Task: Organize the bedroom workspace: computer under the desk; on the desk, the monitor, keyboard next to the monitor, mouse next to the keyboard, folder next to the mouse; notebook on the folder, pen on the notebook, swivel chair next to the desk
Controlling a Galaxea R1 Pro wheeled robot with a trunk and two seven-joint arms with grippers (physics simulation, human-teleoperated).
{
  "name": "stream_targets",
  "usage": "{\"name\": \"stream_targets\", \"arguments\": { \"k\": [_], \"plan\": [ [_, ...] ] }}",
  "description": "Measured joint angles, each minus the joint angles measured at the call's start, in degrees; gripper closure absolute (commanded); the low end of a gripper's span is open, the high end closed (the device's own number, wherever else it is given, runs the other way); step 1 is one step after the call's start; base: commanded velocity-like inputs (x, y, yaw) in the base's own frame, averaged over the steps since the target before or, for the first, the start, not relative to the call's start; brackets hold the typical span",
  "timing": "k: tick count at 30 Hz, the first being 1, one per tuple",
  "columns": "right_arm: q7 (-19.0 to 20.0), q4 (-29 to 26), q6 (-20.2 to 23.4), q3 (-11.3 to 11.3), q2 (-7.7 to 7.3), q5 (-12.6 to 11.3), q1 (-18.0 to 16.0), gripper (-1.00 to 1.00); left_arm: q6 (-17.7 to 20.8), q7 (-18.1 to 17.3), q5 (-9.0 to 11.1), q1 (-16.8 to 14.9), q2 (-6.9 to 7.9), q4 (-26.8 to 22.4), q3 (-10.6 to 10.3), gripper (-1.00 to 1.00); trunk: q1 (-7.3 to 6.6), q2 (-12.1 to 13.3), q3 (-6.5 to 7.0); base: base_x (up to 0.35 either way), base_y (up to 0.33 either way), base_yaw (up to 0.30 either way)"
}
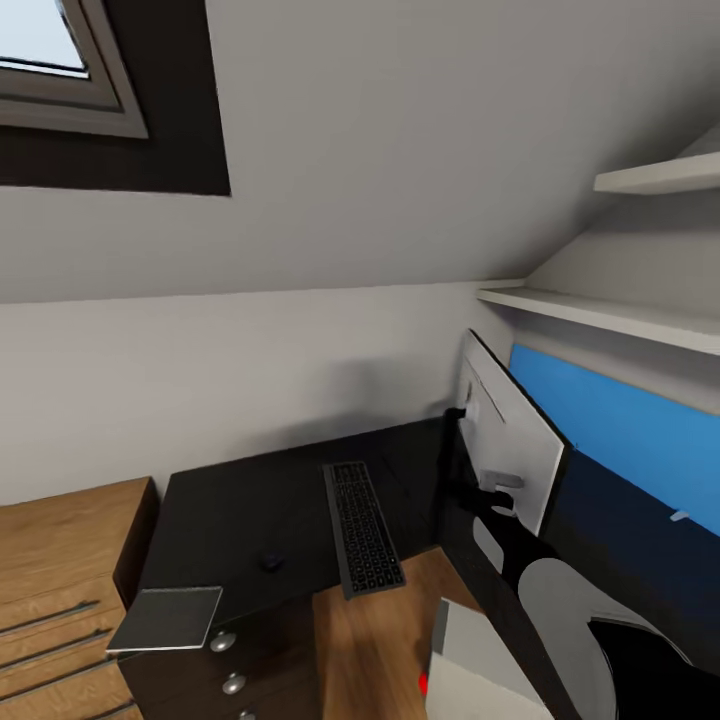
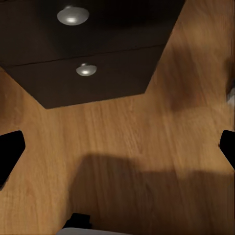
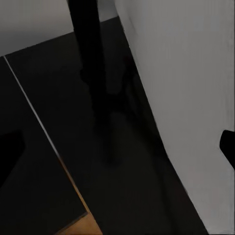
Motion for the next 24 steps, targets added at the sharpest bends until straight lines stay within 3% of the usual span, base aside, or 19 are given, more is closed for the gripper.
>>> {"name": "stream_targets", "arguments": {
  "k": [7, 16, 20, 21, 24],
  "plan": [
    [-0.07, -0.01, -0.53, -0.02, 0.01, -0.01, 0.00, -1.00, 0.00, -0.02, 0.00, 0.00, -0.09, 0.00, 0.00, -1.00, 0.00, 0.00, 0.30, 0.000, 0.000, -0.234],
    [-0.12, 0.00, -0.60, -0.04, 0.02, 0.01, 0.00, -1.00, 0.01, -0.05, 0.00, 0.01, -0.17, -0.02, -0.08, -1.00, 0.00, 0.00, 0.35, 0.000, 0.000, -0.029],
    [-0.13, 0.07, -0.65, -0.05, 0.02, 0.02, 0.00, -1.00, 0.00, -0.22, 0.01, 0.01, 0.07, -4.20, -0.04, -1.00, 0.00, 0.00, 0.35, 0.000, 0.000, 0.000],
    [-0.14, 0.07, -0.65, -0.05, 0.01, 0.03, 0.05, -1.00, 0.02, -0.21, -0.12, 0.00, 0.71, -7.88, -0.03, -1.00, 0.00, 0.00, 0.36, 0.000, 0.000, 0.000],
    [-0.14, 0.04, -0.65, -0.05, 0.01, 0.03, 0.07, -1.00, -0.03, -0.24, -0.03, 0.43, 1.54, -8.49, -0.02, -1.00, 0.00, 0.00, 0.35, 0.000, 0.000, 0.000]
  ]
}}
